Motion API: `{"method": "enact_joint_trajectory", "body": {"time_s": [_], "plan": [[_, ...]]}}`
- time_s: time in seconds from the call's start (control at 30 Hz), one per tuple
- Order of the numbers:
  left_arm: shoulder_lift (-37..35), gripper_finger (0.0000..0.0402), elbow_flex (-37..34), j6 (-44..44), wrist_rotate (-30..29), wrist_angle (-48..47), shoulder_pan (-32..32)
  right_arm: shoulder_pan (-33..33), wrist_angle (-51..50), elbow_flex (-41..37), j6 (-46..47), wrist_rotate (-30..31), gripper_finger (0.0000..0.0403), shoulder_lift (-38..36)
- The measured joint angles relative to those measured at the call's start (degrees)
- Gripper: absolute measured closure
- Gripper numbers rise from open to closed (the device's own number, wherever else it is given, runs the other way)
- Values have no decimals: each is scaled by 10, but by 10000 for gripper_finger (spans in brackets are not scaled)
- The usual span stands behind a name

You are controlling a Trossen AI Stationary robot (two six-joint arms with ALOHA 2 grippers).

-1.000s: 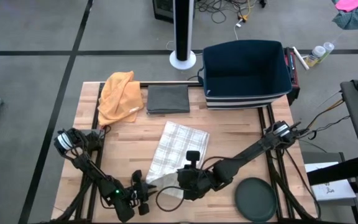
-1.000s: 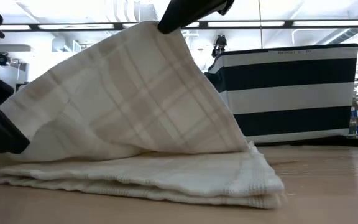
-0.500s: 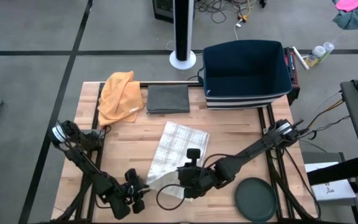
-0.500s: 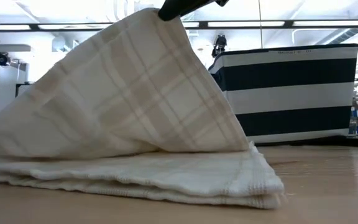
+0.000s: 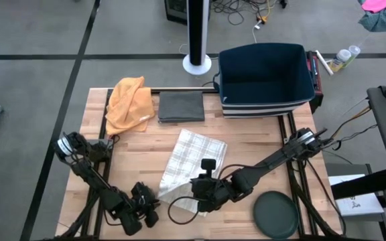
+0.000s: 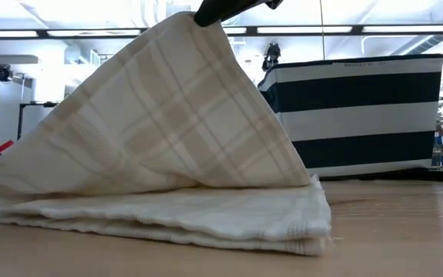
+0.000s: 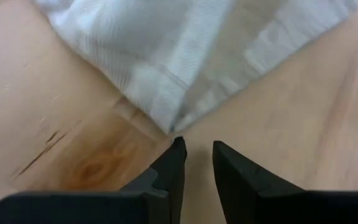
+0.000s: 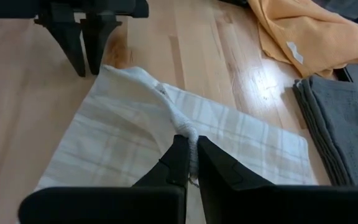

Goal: Fold kitchen towel into neat rectangle
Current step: Fold the white patterned towel

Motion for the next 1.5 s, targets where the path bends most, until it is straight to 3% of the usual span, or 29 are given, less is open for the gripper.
{"method": "enact_joint_trajectory", "body": {"time_s": [0.1, 0.23, 0.33, 0.57, 0.9, 1.07, 1.23, 1.5], "plan": [[1, 326, 20, 6, -61, -3, -20, 0, -1, 0, 7, 0, 389, 0], [15, 326, 35, -11, -80, -41, -48, 0, -3, 0, 8, -1, 389, 1], [30, 326, 37, 4, -128, -45, -64, 0, -3, 0, 0, -1, 389, 1], [36, 320, 22, 46, -151, -45, -57, -3, -3, 0, -2, -2, 389, 1], [62, 225, 16, 125, -169, -31, -22, -3, -3, 0, 4, -3, 389, 1], [86, 198, 16, 115, -170, -29, -13, -3, -3, 0, 4, -5, 389, 2], [93, 209, 17, 57, -175, -31, -7, -3, -3, 0, 5, -5, 389, 2], [93, 280, 14, 8, -193, -35, -2, -1, -3, -1, 5, -28, 389, -8]]}}
